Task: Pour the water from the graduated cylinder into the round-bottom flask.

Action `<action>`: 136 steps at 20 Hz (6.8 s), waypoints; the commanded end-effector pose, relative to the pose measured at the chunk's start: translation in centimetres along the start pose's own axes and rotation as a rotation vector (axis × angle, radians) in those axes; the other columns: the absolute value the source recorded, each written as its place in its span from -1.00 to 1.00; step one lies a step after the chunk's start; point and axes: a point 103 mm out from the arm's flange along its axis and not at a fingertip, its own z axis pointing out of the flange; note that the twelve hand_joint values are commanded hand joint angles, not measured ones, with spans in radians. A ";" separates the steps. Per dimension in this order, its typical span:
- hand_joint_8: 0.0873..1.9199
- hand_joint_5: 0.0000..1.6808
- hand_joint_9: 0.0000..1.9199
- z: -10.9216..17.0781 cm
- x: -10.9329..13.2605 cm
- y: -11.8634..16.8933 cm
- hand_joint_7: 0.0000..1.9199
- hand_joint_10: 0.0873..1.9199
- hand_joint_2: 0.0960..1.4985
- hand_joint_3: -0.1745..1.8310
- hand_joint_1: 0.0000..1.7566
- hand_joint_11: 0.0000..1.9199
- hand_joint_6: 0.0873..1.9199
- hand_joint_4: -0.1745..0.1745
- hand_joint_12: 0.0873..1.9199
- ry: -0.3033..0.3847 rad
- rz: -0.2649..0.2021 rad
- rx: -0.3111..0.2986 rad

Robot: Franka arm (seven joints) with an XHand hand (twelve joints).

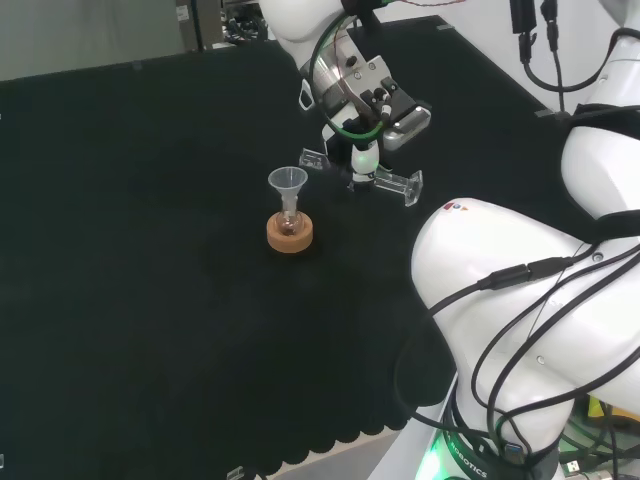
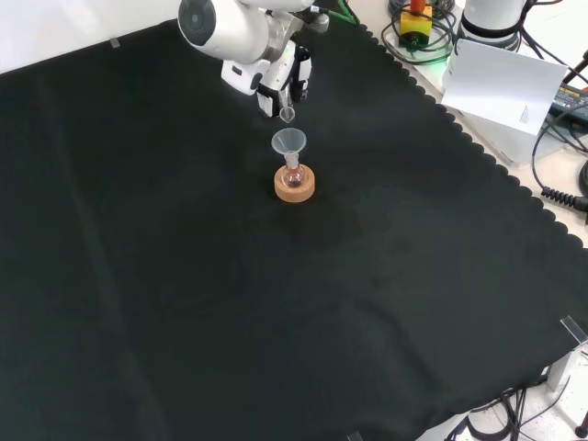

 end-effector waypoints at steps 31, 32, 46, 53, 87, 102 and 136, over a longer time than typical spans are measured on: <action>0.10 0.07 0.54 -2.0 1.9 -1.0 -0.02 -1.00 0.50 -0.83 0.42 0.33 0.11 -1.00 -0.29 -0.069 0.064 0.191; 0.10 0.07 0.54 -2.1 2.1 -1.1 -0.02 -1.00 0.50 -0.83 0.42 0.33 0.12 -1.00 -0.29 -0.074 0.067 0.197; 0.11 0.07 0.55 -2.6 3.0 -1.2 -0.02 -1.00 0.50 -0.83 0.42 0.33 0.12 -1.00 -0.29 -0.085 0.091 0.272; 0.11 0.07 0.55 -3.0 3.0 -1.4 -0.02 -1.00 0.50 -0.83 0.42 0.33 0.12 -1.00 -0.29 -0.093 0.117 0.298; 0.11 0.07 0.55 -3.8 2.9 -1.4 -0.02 -1.00 0.50 -0.83 0.42 0.34 0.12 -1.00 -0.29 -0.092 0.171 0.384; 0.11 0.07 0.55 -4.3 2.9 -1.9 -0.02 -1.00 0.50 -0.83 0.42 0.34 0.12 -1.00 -0.30 -0.088 0.178 0.396; 0.12 0.06 0.54 -2.3 1.3 -1.6 -0.03 -1.00 0.51 -0.82 0.42 0.32 0.13 -1.00 -0.31 0.004 0.044 0.099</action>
